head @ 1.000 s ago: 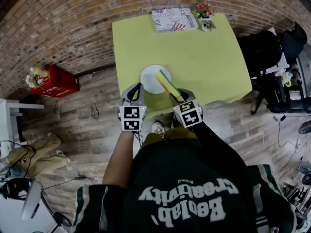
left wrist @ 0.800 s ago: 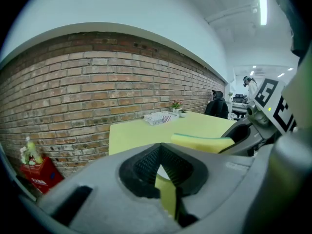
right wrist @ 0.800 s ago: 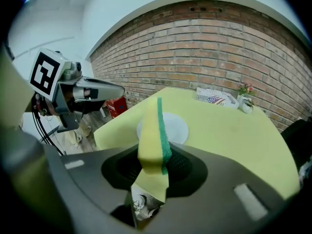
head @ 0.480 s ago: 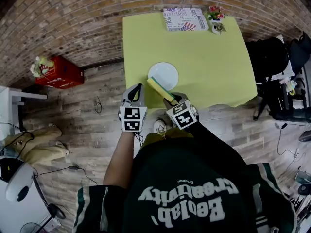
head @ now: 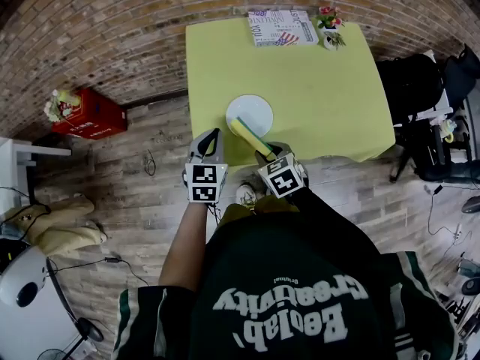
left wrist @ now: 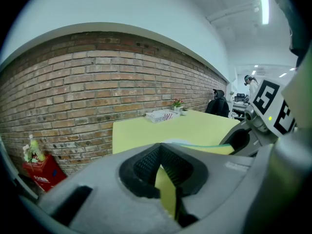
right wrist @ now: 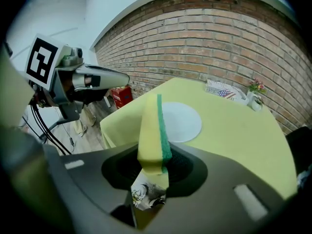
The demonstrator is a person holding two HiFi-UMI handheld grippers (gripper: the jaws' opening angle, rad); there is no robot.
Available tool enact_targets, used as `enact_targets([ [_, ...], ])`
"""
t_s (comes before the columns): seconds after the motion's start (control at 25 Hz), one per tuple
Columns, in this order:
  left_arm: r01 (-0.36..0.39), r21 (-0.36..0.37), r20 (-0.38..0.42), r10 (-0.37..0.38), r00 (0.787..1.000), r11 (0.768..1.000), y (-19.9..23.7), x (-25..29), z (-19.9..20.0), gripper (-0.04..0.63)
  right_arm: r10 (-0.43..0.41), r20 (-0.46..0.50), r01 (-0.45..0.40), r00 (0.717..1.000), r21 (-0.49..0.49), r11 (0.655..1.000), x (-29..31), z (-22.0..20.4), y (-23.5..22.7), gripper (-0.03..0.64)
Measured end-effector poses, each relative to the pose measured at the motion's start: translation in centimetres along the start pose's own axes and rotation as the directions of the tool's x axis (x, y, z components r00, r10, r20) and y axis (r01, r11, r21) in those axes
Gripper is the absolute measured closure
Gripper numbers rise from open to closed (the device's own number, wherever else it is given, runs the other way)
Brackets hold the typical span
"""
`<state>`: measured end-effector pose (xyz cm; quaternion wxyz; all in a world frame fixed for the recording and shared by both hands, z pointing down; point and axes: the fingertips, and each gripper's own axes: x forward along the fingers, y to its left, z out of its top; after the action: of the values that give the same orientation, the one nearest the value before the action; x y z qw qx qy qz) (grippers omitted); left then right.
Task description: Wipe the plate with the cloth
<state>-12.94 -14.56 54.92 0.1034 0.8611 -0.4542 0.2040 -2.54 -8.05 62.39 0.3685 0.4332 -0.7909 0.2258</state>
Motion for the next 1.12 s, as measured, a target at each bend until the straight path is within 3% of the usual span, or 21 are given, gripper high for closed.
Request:
enact_targets([
  [0.76, 0.059, 0.028, 0.001, -0.06, 0.998, 0.998, -2.5, 1.6, 0.8, 0.592, -0.223, -0.053, 0.227, 0.973, 0.105, 0.968, -3.0, -2.9, -7.1, 0.488],
  [0.96, 0.062, 0.032, -0.002, -0.062, 0.998, 0.998, -2.7, 1.5, 0.7, 0.592, -0.223, -0.041, 0.226, 0.974, 0.111, 0.968, -3.1, -3.0, -7.2, 0.488],
  [1.12, 0.061, 0.034, -0.001, -0.061, 0.998, 0.998, -2.8, 1.5, 0.8, 0.592, -0.168, 0.023, 0.164, 0.985, 0.131, 0.978, -3.1, -2.3, -6.0, 0.488],
])
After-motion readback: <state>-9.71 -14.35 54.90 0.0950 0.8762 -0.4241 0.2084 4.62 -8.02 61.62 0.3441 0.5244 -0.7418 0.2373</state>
